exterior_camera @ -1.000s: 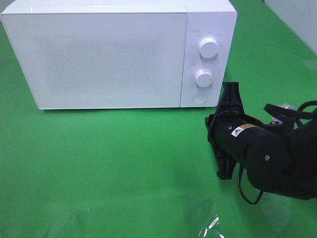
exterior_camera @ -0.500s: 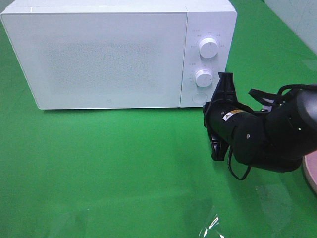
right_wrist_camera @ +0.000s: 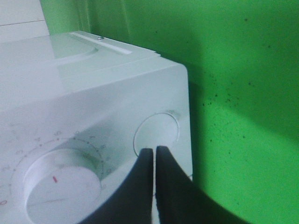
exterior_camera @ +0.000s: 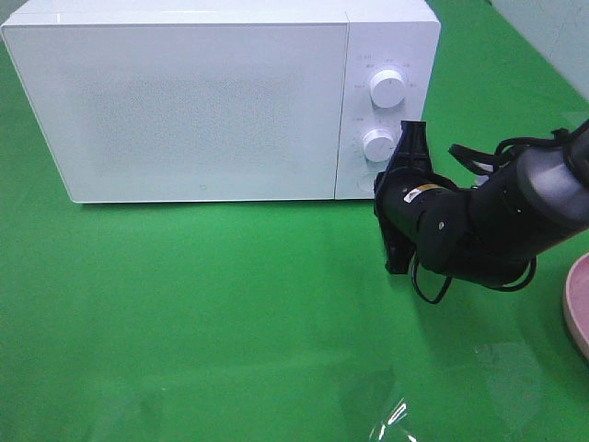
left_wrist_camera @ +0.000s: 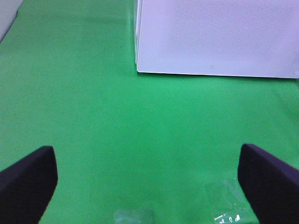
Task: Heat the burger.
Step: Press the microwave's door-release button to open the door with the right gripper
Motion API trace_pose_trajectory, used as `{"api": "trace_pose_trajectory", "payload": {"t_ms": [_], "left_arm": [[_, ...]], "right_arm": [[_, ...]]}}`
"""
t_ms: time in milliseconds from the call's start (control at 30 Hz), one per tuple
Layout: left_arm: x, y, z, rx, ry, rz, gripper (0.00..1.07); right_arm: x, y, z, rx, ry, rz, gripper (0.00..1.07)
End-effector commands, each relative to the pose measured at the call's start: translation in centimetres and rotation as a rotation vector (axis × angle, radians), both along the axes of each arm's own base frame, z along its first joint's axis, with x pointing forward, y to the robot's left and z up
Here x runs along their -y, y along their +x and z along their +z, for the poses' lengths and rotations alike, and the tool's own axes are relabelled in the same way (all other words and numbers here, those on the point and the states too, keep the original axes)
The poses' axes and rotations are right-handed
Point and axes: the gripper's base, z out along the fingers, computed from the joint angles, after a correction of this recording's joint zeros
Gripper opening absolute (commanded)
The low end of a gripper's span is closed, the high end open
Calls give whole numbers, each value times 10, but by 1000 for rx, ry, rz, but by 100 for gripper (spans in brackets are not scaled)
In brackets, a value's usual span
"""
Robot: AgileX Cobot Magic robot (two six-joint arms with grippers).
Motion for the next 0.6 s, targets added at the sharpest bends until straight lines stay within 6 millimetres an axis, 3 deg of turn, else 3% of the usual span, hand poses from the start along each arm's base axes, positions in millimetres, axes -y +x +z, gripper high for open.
{"api": "trace_pose_trajectory", "payload": {"t_ms": [33, 600], "left_arm": [[0, -2, 0, 21, -5, 0, 96], [0, -2, 0, 21, -4, -1, 96]], "right_arm": [[-4, 10, -3, -2, -1, 14, 0], [4, 28, -7, 3, -3, -7, 0]]}}
